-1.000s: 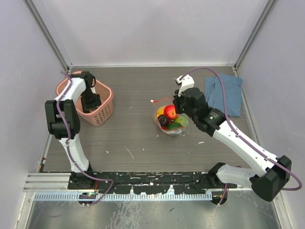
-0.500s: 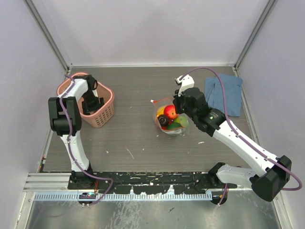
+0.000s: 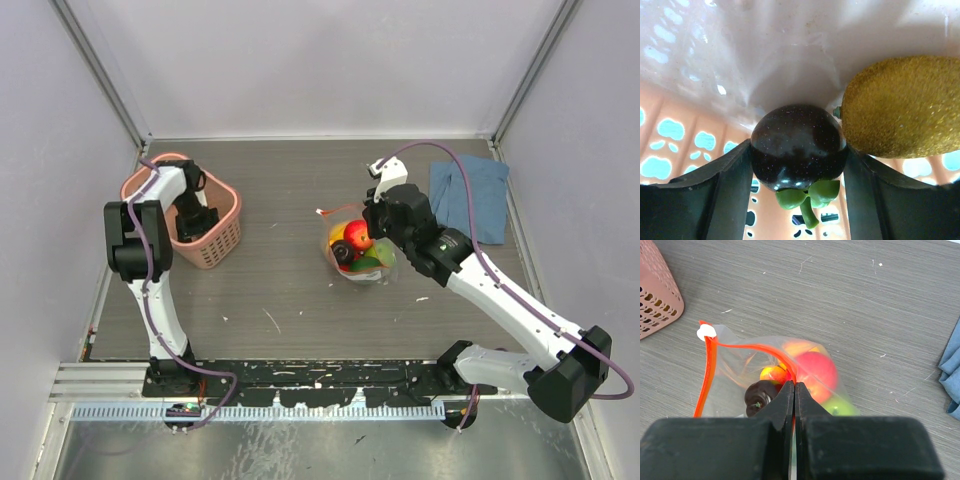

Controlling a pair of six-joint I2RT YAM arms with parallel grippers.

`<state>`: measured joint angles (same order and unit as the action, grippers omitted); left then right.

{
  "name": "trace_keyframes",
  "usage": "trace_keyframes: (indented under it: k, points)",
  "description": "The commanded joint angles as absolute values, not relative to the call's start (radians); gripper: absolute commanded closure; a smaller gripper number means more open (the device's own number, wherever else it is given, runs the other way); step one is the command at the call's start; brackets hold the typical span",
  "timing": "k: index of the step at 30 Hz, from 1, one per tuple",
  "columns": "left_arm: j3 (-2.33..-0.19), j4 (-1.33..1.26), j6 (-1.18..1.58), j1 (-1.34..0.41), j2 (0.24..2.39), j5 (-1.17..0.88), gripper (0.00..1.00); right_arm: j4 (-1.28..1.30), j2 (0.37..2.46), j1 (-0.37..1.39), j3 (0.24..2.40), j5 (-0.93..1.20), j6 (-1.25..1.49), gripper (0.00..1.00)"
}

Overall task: Place the food in the zip-top bag and seal the zipper
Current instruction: Pick up the fake fruit from the bin.

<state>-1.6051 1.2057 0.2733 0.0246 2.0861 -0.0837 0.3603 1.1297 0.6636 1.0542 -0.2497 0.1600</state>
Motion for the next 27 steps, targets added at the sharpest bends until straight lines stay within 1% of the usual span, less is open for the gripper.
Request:
trace_keyframes:
  k: [1,3,10,18,27]
  points:
    - [-1.608,1.203,0.272,0.023,2.063,-0.101,0.43,0.297,1.089,0.66,1.06,-0.258,0.157,1.0]
    - [-1.611,1.198,0.277,0.023,2.031,-0.081,0.48,0.298,1.083,0.661,1.06,-0.258,0.157,1.0]
    - [-1.637,1.198,0.303,0.023,1.915,-0.008,0.59,0.297,1.077,0.661,1.059,-0.263,0.162,1.0]
    - [-1.646,1.176,0.338,0.023,1.77,0.048,0.61,0.298,1.076,0.661,1.064,-0.265,0.163,1.0]
    - [-1.607,1.07,0.39,0.0,1.524,0.024,0.61,0.302,1.072,0.66,1.077,-0.26,0.164,1.0]
